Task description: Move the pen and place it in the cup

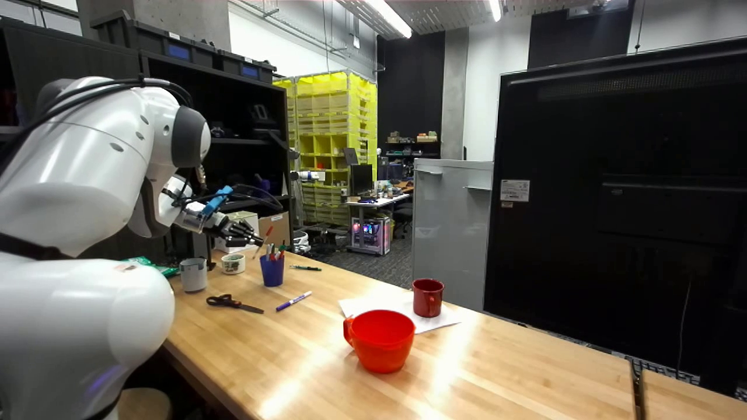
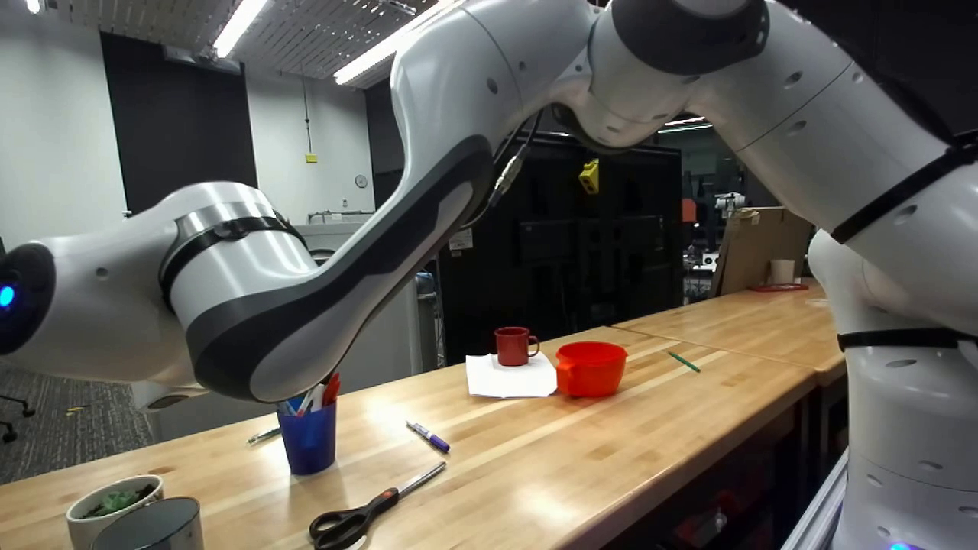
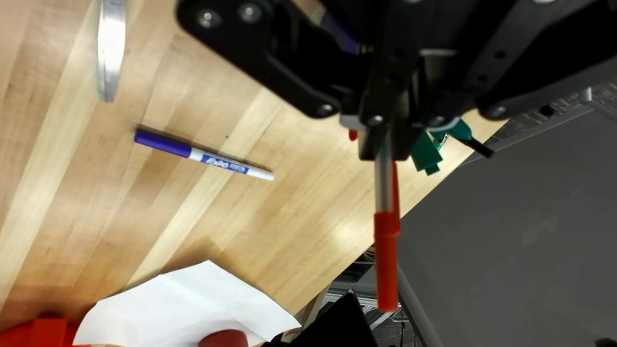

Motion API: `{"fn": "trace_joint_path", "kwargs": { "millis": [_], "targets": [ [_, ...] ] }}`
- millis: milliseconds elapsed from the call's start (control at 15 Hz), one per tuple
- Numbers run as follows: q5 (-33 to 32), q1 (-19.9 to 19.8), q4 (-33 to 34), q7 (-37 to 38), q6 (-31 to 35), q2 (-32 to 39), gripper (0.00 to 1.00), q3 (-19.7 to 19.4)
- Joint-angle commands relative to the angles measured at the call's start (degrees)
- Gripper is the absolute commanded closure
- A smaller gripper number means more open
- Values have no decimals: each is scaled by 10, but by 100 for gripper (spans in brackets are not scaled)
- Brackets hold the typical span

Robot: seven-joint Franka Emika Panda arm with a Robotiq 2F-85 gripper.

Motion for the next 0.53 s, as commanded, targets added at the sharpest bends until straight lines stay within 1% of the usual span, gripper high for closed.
{"fn": "trace_joint_path", "kwargs": {
  "millis": [0, 467],
  "targets": [
    [4, -5, 18, 5, 9, 7, 98, -9],
    [4, -22, 36, 8, 23, 20, 98, -18]
  ]
}}
